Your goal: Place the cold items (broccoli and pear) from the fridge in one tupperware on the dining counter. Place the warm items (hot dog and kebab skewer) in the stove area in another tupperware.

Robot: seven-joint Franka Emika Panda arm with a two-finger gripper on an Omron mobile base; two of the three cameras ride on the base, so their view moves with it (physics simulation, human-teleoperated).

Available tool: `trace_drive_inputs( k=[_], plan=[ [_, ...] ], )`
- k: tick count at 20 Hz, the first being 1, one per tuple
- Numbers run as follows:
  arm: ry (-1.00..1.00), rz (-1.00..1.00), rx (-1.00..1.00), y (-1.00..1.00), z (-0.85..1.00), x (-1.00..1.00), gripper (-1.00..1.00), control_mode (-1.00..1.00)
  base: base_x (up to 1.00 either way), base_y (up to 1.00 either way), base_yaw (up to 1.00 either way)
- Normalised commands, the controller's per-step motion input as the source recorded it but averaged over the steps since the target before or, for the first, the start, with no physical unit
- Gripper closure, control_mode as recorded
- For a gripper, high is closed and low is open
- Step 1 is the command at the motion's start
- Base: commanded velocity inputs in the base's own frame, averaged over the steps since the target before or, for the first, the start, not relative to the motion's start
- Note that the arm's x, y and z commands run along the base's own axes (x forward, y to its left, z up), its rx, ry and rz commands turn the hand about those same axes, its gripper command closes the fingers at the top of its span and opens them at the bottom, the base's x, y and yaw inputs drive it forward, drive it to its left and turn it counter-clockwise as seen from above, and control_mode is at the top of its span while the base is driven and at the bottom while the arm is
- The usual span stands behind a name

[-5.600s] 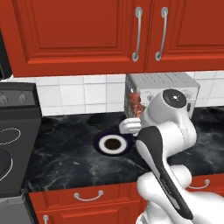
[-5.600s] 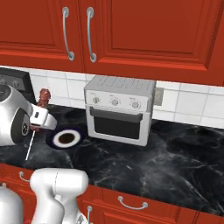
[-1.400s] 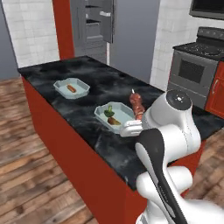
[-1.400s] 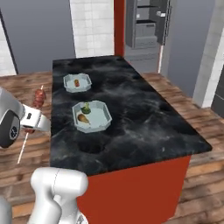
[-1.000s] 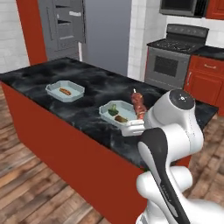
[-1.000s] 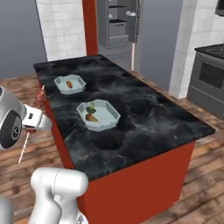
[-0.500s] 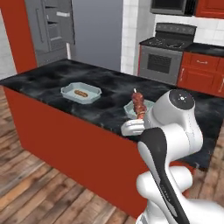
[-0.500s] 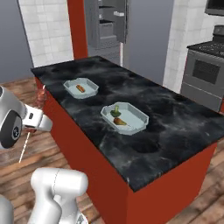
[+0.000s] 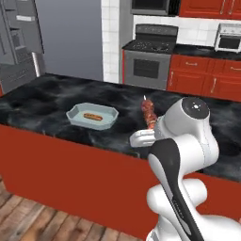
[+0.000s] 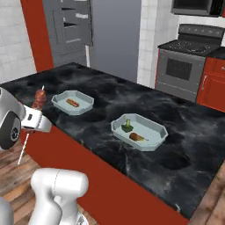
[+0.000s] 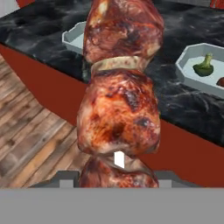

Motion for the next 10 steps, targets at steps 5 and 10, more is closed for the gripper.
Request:
trace_drive_inputs(
  k=[5, 10],
  plan=[
    [0.00, 0.00, 0.00, 0.00, 0.00, 0.00, 1.00, 1.00, 0.53, 1.00, -0.51],
    [0.00, 0.00, 0.00, 0.00, 0.00, 0.00, 1.00, 1.00, 0.53, 1.00, -0.59]
  ],
)
